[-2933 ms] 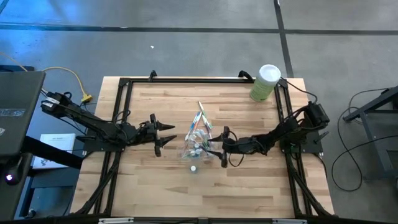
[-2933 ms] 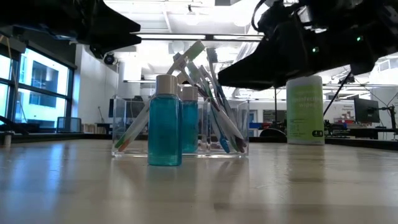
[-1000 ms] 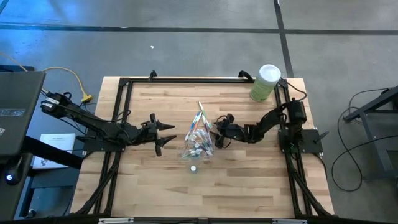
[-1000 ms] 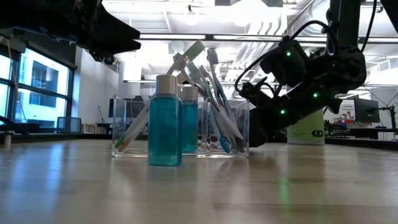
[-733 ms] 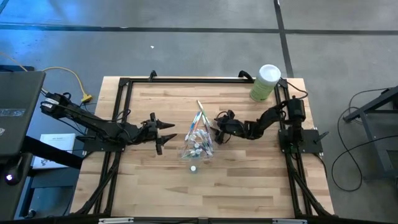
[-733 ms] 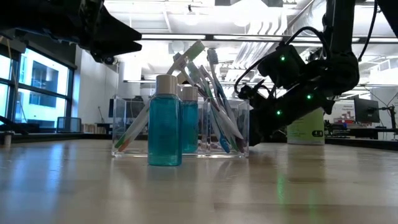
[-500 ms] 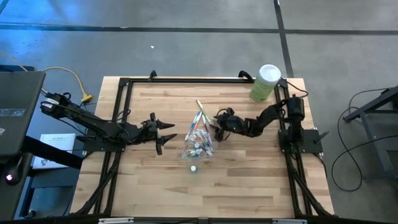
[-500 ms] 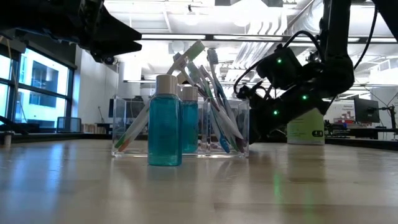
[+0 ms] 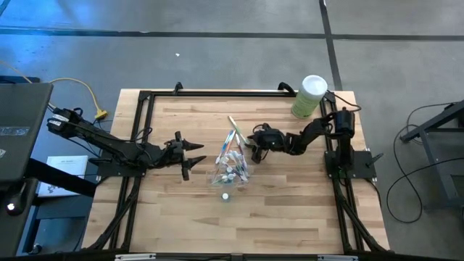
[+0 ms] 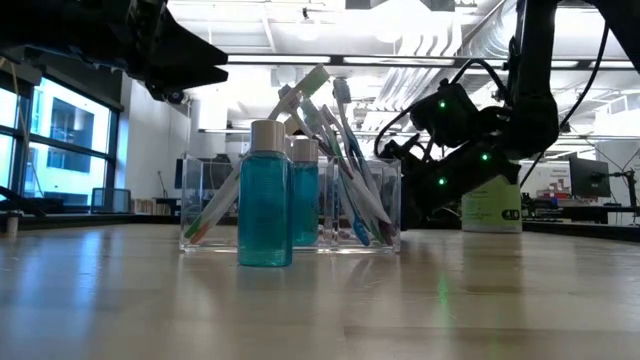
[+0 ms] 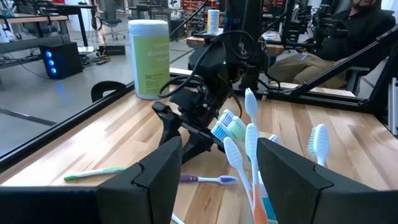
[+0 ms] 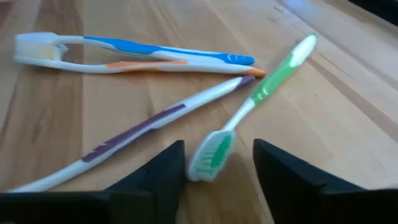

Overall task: Pick & Place toothbrushing station
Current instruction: Put the green toothbrush into the transparent organizer

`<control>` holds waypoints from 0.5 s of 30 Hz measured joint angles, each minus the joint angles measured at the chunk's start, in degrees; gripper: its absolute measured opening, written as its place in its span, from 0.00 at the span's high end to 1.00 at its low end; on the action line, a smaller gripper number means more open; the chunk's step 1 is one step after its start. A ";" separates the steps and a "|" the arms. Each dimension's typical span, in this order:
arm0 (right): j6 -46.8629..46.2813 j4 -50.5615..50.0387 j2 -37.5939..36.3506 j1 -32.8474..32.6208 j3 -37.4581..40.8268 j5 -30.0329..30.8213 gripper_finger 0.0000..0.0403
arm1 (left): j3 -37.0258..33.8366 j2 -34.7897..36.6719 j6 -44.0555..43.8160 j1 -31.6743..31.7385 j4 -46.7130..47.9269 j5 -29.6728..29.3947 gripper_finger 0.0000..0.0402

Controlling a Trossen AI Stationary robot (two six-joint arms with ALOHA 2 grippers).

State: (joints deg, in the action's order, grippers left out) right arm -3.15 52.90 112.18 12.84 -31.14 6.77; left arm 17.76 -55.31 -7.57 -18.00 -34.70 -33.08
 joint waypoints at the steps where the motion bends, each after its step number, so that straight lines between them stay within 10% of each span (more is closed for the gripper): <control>1: -0.01 -0.22 0.00 0.20 -0.03 -0.30 0.61 | 0.00 0.00 0.00 0.00 0.00 0.00 0.49; 9: 0.06 -1.13 -0.11 0.77 -0.07 -0.20 0.94 | 0.00 0.00 -1.34 0.00 0.00 0.01 0.49; 15: 0.04 -1.42 -0.12 0.77 -0.07 -0.01 0.96 | 0.00 0.00 -2.06 -0.02 0.00 0.02 0.49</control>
State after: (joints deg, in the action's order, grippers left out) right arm -3.11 51.48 112.06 13.61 -31.20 6.76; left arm 17.76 -55.31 -9.63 -18.02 -34.70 -33.06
